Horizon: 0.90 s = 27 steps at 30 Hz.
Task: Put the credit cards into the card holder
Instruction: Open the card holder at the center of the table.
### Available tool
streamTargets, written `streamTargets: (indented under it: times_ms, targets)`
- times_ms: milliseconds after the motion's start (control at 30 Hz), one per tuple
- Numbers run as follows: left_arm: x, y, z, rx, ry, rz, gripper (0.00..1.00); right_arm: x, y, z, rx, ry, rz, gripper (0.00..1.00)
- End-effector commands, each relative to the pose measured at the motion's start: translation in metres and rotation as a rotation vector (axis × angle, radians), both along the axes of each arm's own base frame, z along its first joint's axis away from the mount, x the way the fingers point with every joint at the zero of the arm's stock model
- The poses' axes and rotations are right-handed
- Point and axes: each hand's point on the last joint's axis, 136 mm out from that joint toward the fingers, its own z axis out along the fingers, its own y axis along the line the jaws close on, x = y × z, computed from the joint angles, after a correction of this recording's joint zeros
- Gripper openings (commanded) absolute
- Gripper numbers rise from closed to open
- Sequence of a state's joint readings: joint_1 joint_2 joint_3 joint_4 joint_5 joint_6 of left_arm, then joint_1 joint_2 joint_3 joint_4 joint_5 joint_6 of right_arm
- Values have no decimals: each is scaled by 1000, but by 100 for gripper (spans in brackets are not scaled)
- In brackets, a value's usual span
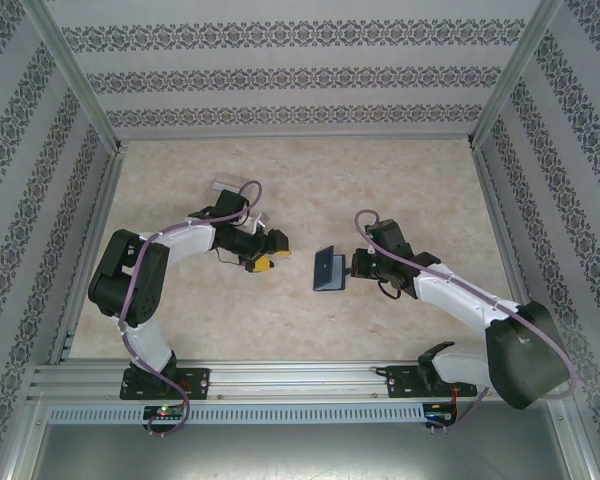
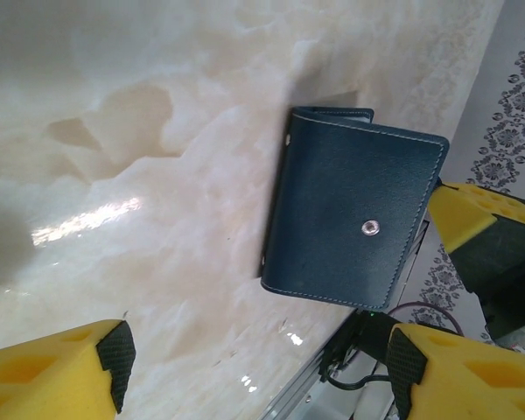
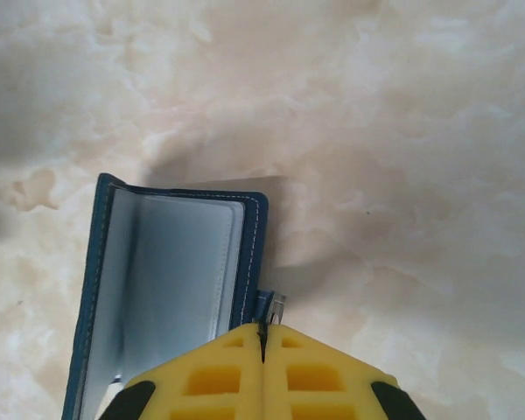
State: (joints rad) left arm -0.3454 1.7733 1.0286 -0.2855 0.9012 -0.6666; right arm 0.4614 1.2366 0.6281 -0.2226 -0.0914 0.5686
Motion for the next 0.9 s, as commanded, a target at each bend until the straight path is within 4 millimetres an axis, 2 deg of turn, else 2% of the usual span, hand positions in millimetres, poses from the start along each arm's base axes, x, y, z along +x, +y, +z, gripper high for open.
streamTargets:
  times_ms: [0,67,167,433,600,700,867]
  targets:
    - [8,-10,26,-51,-57,-14,78,0,9,29,15,-55,38,0]
    - [8,-10,26,-59,-62,-10,78,0,15,40,33,-72,55,0]
    - [10,-11,27,-77,-79,2,80,0,22,45,56,-69,73,0]
    - [8,-15,26,-82,-90,-11,82,-2,31,40,57,-53,86,0]
    - [-2,-19,12,21,-68,-76,82,-3,34,42,69,-56,94,0]
    - [-4,-33,17,-28,-77,-110,82,-3,36,48,74,-71,100,0]
    - [4,-46,31,-87,-112,-126,83,-3,34,47,60,-73,99,0]
